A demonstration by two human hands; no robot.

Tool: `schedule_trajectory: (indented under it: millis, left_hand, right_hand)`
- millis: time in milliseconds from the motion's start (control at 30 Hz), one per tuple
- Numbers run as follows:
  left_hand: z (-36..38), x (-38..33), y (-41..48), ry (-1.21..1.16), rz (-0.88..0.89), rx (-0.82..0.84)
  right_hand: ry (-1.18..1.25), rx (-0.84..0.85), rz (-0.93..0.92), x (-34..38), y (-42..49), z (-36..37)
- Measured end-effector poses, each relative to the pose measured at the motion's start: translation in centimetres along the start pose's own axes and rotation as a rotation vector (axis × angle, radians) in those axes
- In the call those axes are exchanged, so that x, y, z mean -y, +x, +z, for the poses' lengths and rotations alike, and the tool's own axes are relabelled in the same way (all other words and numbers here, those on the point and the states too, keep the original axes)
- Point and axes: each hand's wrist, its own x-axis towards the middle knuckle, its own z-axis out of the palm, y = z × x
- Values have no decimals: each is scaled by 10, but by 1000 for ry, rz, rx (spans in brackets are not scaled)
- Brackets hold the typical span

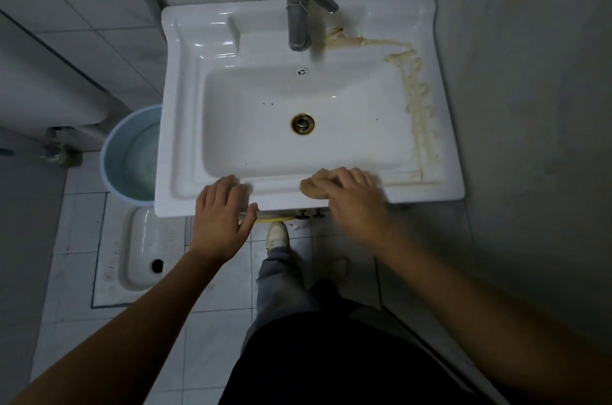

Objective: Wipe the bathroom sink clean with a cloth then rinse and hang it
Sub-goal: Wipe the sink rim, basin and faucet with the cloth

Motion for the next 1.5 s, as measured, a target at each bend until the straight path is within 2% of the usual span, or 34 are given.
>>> schedule_trajectory:
  millis: [200,367,500,633,833,1167,1300,1500]
  left_hand:
    - [7,-31,25,-18,152,65]
    - [6,-47,46,-25,186,95]
    - [9,-54,50,-82,114,124]
    - [10,-37,37,-89,121,138]
    - [4,-31,32,-67,177,142]
    - [15,-72,60,-69,200,161]
    - [23,-79,74,-64,198,171]
    - [28,-81,76,-11,226,174]
  right_hand:
    - [-14,-67,276,-65,-29,-23]
    - [147,-96,377,-40,-9,-27]
    - [233,-16,209,28,15,-12]
    - [123,50,132,55,20,14]
    - [-73,-21,165,-5,0,3]
    - [-118,-82,566,-119,-41,-40]
    - [-108,-86,589,-118,-32,-36]
    - [-35,-165,485,-136,-12,-34]
